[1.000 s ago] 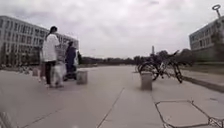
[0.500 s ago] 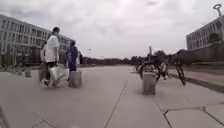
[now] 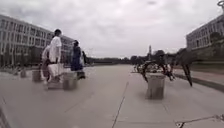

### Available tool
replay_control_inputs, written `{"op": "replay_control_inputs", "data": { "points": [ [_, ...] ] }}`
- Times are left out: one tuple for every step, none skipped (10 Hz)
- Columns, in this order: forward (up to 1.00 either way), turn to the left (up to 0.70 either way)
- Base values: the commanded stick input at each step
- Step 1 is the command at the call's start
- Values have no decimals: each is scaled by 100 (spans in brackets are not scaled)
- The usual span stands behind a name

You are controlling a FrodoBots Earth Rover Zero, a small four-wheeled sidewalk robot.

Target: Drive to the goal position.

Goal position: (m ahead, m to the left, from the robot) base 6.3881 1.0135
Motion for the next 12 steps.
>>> {"op": "replay_control_inputs", "data": {
  "points": [
    [70, 0],
    [70, 0],
    [70, 0],
    [70, 0],
    [70, 0],
    [70, 0],
    [70, 0],
    [70, 0],
    [70, 0],
    [70, 0],
    [70, 0],
    [70, 0]
  ]
}}
